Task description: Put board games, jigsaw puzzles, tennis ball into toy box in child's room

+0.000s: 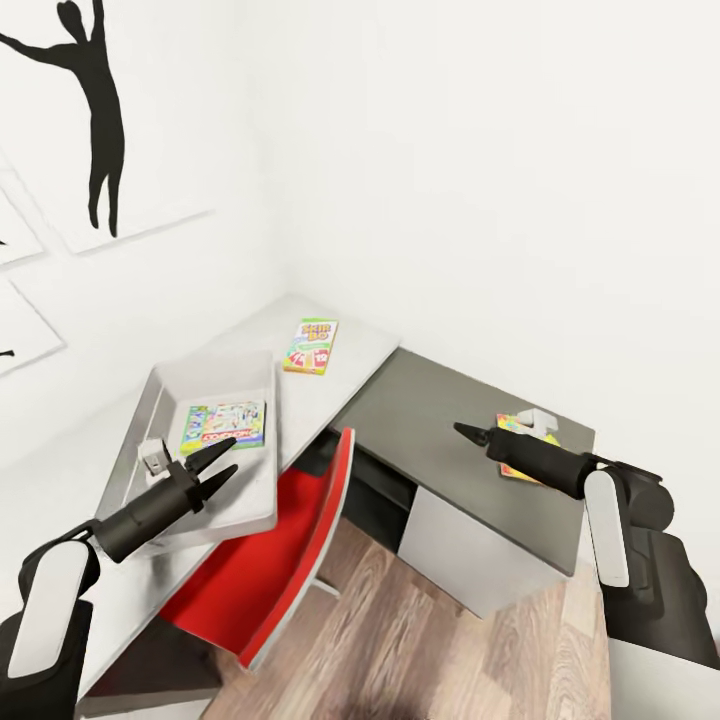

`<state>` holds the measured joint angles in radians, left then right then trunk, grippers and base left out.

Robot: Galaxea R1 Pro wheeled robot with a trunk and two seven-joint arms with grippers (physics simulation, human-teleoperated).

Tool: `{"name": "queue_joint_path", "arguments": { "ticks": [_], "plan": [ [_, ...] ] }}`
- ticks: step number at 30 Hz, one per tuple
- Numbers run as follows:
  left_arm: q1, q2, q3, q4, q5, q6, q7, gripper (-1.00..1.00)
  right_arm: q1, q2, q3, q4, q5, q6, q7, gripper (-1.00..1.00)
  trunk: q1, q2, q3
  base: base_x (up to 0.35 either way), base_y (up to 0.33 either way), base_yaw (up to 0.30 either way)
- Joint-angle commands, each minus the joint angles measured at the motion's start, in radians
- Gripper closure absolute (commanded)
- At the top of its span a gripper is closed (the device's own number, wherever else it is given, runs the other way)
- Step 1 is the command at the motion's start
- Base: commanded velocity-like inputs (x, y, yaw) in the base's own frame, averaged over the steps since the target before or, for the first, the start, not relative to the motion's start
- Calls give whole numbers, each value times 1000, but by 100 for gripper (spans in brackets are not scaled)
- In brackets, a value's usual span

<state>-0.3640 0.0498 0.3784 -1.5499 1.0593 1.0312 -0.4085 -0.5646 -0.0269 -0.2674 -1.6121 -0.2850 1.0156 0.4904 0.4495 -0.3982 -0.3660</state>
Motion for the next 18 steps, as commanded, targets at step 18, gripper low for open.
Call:
{"name": "queue_joint_path", "arguments": {
  "ticks": [18],
  "plan": [
    [-4,1,-13,0,-7,4,-3,-100,-1,1,-1,0,7,6,9,-100,1,-2,-2,0,0,-287]
  ]
}}
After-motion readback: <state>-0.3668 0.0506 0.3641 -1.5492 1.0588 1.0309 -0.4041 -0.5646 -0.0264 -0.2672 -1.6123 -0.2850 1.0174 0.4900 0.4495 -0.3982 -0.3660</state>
